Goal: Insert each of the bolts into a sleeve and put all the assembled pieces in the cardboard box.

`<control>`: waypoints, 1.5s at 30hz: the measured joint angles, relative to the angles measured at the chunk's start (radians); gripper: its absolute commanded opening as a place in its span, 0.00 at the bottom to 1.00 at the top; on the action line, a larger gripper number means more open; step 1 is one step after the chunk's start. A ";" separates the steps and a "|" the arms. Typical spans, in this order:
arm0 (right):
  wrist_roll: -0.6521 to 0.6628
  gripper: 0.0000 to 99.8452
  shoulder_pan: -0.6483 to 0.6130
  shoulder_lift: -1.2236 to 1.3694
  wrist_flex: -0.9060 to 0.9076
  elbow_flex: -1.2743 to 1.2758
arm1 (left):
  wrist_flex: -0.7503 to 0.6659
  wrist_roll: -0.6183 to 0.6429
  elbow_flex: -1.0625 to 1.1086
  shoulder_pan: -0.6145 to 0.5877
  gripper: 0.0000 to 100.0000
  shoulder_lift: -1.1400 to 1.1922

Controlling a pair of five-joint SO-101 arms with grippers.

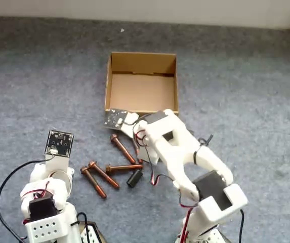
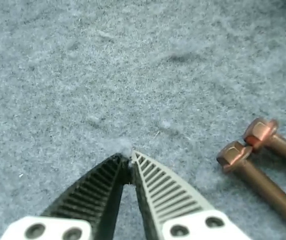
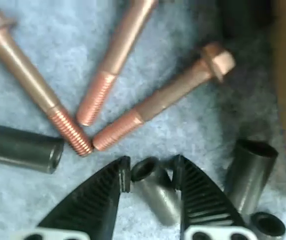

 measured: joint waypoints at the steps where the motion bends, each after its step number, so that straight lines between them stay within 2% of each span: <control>1: 0.000 0.12 0.005 0.009 0.000 -0.005 | 0.000 0.000 0.000 0.000 0.01 0.000; 9: 0.041 0.20 0.037 0.014 0.049 -0.014 | 0.000 0.000 0.000 0.000 0.01 0.000; 18: 0.052 0.21 0.037 -0.011 0.092 -0.011 | 0.000 0.000 0.000 0.000 0.01 0.000; 23: 0.052 0.21 0.101 -0.137 0.097 0.018 | 0.000 0.000 0.000 0.000 0.01 0.000; 31: 0.052 0.20 0.130 -0.126 -0.051 0.140 | 0.000 0.000 0.000 0.000 0.01 0.000; 45: 0.052 0.19 0.126 -0.114 -0.071 0.146 | 0.000 0.000 0.000 0.000 0.01 0.000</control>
